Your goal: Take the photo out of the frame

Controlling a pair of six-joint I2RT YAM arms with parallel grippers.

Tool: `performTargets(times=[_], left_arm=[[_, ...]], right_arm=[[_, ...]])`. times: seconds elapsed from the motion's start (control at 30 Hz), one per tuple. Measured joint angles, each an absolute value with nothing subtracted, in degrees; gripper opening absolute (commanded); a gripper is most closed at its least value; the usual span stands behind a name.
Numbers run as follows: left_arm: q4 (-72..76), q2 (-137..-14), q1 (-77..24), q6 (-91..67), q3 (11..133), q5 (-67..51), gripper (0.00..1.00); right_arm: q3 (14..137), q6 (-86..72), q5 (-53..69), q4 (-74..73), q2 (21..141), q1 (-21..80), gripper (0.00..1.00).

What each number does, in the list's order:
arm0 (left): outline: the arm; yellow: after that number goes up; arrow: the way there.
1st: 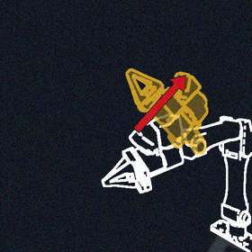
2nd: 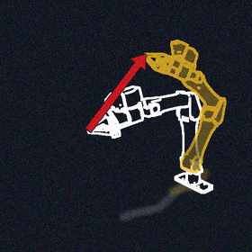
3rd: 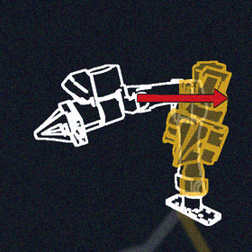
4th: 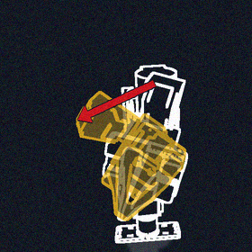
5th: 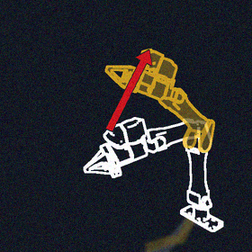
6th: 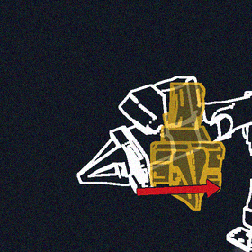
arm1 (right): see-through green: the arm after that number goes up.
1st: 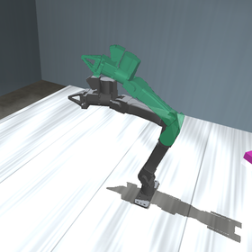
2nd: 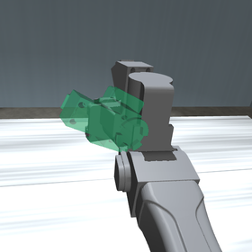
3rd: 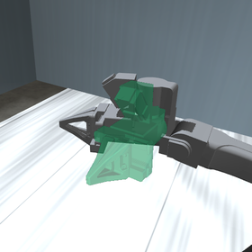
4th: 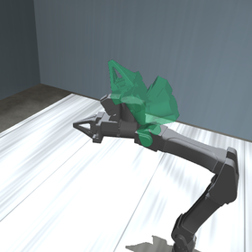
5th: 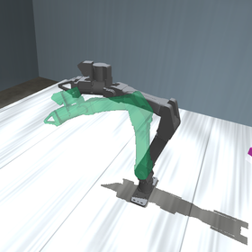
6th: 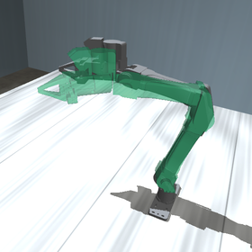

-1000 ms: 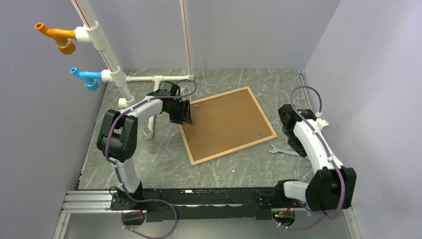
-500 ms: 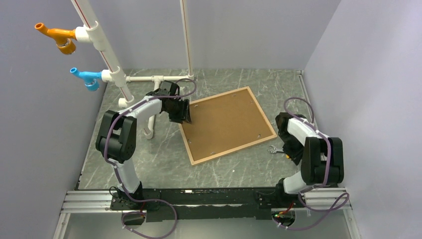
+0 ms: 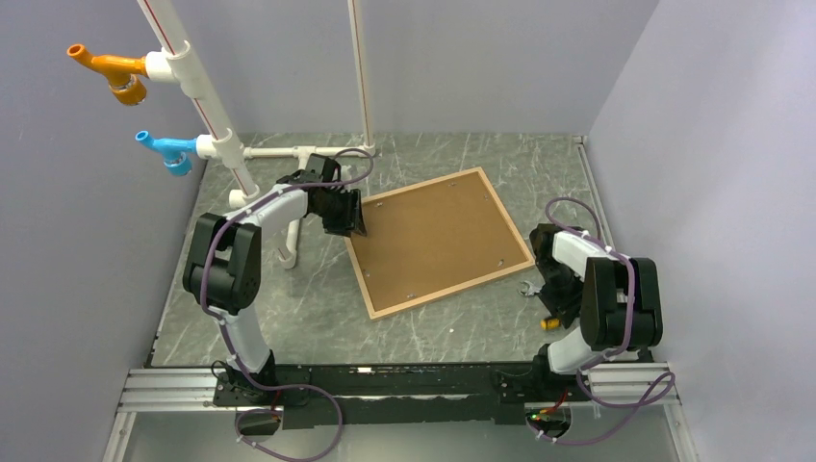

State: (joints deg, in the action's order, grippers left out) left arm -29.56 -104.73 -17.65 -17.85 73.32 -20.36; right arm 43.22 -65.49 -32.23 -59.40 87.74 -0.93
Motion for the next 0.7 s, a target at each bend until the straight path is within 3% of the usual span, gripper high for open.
performTargets(times=[0.13, 0.5, 0.7], left_arm=[[-29.34, -104.71, -17.67, -17.89, 73.32, -21.17, 0.52], [-29.32, -104.71, -17.67, -17.89, 73.32, -21.37, 0.53], [-29.32, -104.38, -17.65, -17.85, 73.30, -21.71, 0.57]], right_arm=[[43.18, -64.82, -32.40, -60.23, 87.05, -0.93, 0.63], [42.92, -64.29, -32.29, -60.01, 85.03, -0.93, 0.66], [43.68, -62.24, -32.84, -58.37, 79.13, -0.86, 0.82]])
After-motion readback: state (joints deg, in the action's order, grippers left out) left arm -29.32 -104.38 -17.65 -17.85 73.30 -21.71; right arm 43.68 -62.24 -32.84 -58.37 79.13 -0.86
